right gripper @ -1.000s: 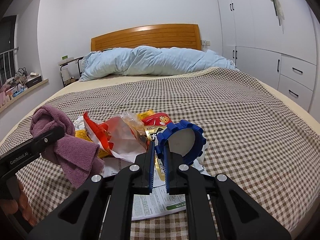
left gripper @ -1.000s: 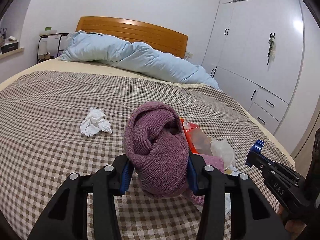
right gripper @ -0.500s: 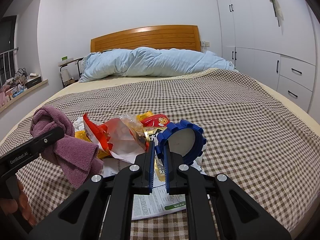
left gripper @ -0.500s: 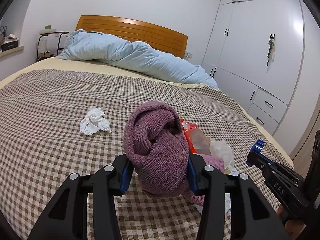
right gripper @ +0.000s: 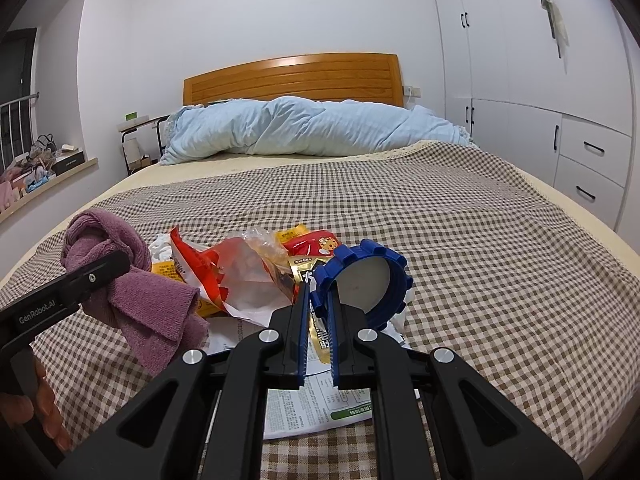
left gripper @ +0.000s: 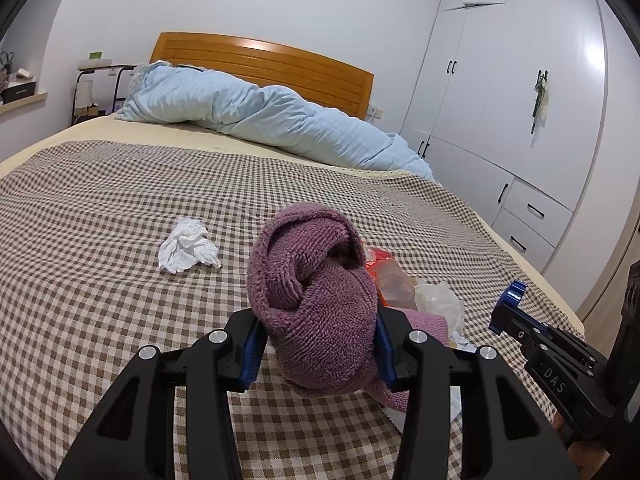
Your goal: Collect trash
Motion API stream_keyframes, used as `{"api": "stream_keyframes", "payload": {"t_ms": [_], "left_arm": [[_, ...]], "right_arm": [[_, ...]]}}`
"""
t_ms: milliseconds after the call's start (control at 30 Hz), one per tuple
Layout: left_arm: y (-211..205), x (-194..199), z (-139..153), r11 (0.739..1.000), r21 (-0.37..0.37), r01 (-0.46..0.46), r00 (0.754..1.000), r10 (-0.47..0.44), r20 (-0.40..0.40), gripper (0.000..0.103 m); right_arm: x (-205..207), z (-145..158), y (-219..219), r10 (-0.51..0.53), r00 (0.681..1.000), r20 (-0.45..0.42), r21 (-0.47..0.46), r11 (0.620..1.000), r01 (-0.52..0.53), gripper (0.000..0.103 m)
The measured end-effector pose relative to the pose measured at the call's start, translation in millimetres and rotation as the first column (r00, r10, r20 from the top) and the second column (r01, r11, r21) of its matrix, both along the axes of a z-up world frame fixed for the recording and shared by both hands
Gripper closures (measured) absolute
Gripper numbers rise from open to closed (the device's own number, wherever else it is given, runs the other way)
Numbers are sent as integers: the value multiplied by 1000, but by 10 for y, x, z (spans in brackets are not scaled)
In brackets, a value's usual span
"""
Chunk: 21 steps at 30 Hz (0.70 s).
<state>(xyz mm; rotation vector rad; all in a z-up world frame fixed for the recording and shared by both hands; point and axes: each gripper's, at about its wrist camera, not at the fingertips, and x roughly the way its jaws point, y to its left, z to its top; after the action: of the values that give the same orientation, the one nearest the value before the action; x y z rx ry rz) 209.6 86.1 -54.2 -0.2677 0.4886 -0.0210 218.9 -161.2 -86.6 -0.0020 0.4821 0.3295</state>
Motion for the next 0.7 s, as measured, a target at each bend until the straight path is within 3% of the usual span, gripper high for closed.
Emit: {"api": "stream_keyframes", "payload": {"t_ms": [700], "left_arm": [[-199, -508, 300, 1000, 11, 24, 998, -25, 63, 60]], "right_arm": [[-486, 346, -116, 24, 996, 91, -7, 1000, -23, 94]]}}
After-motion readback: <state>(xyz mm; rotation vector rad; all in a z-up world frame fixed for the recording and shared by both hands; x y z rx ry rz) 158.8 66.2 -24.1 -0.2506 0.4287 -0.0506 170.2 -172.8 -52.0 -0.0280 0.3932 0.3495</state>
